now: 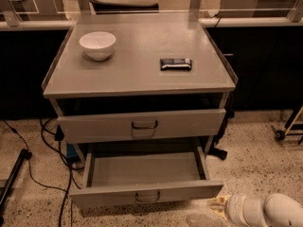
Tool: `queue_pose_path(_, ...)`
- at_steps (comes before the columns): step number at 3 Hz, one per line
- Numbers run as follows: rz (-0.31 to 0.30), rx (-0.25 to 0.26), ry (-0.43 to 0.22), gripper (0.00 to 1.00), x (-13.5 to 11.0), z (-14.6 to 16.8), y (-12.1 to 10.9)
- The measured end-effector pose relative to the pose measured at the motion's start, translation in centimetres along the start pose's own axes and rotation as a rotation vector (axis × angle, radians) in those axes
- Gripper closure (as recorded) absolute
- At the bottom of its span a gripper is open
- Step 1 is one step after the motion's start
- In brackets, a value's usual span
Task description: Close middle drawer
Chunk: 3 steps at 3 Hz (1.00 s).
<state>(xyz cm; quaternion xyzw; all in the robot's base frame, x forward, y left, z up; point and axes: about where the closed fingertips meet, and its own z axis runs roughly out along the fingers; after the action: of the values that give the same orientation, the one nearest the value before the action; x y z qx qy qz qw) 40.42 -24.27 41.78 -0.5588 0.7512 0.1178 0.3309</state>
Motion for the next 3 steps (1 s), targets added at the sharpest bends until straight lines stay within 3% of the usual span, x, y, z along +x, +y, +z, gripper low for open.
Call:
queue_pose_path(1, -0.040, 0.041, -0.072, 1.00, 0.29, 2.34, -0.15)
queue_pose_path(2, -0.042, 0.047, -0.072, 1.00, 0.38, 2.41, -0.18)
queue_pose_path(3, -0.055, 0.086, -0.076, 1.00, 0.86, 2.80, -0.36)
